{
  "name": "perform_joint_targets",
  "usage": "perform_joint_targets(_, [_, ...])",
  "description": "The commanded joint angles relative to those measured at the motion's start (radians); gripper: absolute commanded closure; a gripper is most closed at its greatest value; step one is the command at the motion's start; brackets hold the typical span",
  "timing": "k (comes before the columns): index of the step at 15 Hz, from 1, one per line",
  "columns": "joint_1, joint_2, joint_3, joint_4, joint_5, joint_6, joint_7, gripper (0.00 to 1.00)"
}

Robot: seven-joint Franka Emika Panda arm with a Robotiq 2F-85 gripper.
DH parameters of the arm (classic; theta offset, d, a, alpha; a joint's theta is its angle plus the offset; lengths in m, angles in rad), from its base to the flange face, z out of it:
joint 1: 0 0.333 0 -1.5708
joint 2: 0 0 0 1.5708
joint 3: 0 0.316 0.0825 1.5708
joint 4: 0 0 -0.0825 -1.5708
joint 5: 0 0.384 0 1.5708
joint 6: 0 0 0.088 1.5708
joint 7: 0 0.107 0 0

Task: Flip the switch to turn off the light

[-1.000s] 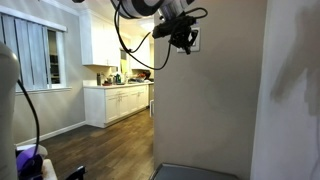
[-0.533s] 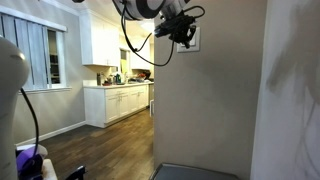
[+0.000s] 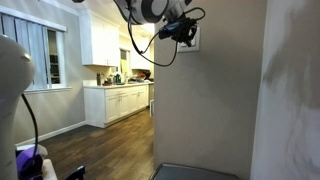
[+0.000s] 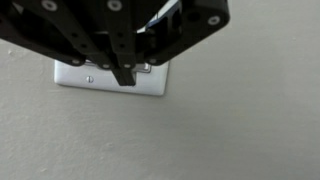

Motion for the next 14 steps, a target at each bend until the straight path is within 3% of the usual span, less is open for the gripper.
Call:
perform_joint_targets(1, [0.036,0.037,-0.027,0.026,0.034,0.077,0.0,1.0])
perform_joint_targets(12, [0.122,0.112,-0.105,0.062,0.091,0.17,0.028,1.0])
perform_joint_targets(13, [0.118,0.114,-0.106,0.061,0.087,0.165,0.026,1.0])
perform_joint_targets(14, [0.069,0.127,-0.084,0.061,0.059,0.138,0.039,1.0])
